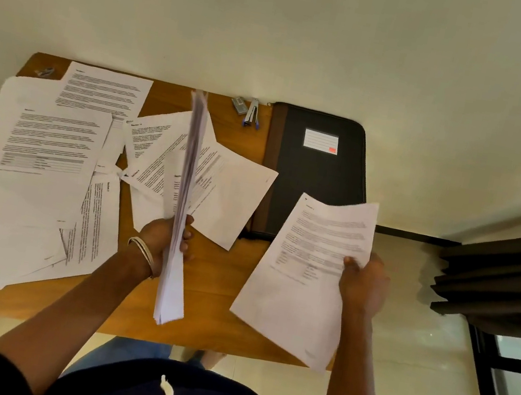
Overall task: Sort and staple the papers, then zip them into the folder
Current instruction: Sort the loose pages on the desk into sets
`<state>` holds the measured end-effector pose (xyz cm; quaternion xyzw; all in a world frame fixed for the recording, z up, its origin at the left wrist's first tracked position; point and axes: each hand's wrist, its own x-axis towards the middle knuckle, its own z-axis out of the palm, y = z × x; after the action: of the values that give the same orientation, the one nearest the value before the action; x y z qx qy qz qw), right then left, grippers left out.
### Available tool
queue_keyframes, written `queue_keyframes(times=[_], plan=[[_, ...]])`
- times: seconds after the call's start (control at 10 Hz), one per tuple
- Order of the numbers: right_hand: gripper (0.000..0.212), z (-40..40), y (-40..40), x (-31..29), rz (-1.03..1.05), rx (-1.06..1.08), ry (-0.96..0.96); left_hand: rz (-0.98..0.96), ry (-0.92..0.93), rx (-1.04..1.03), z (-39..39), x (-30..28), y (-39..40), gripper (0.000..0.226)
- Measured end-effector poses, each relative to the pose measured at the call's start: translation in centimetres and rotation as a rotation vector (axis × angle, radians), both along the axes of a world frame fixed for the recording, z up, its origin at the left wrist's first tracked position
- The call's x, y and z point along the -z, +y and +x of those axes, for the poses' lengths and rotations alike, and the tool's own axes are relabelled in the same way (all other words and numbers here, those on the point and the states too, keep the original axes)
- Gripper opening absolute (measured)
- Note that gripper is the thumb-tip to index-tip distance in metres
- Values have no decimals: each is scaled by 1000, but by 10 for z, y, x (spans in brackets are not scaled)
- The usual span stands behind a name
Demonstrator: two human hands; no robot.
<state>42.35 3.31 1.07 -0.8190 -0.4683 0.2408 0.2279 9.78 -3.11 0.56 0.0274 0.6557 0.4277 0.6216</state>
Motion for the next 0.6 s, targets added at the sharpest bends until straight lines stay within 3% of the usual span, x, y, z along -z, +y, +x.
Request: queue_keyframes(times=[0.1, 0.2, 0.3, 0.4, 0.5, 0.6], plan=[[18, -35, 12, -55, 193, -208, -55, 80, 40, 44, -6, -2, 4, 38], [19, -62, 17, -77, 222, -324, 32, 145, 49, 21, -11, -8, 8, 46], [23, -115, 17, -99, 227, -499, 353, 266, 43, -60, -31, -5, 17, 57], [23, -141, 11, -97, 95, -543, 626, 259, 56, -69, -44, -9, 23, 58], [27, -172, 2, -98, -3, -536, 852, 152, 258, 17, -59, -36, 19, 54], [28, -189, -3, -96, -29, -519, 907, 132, 414, 25, -73, -44, 10, 43]])
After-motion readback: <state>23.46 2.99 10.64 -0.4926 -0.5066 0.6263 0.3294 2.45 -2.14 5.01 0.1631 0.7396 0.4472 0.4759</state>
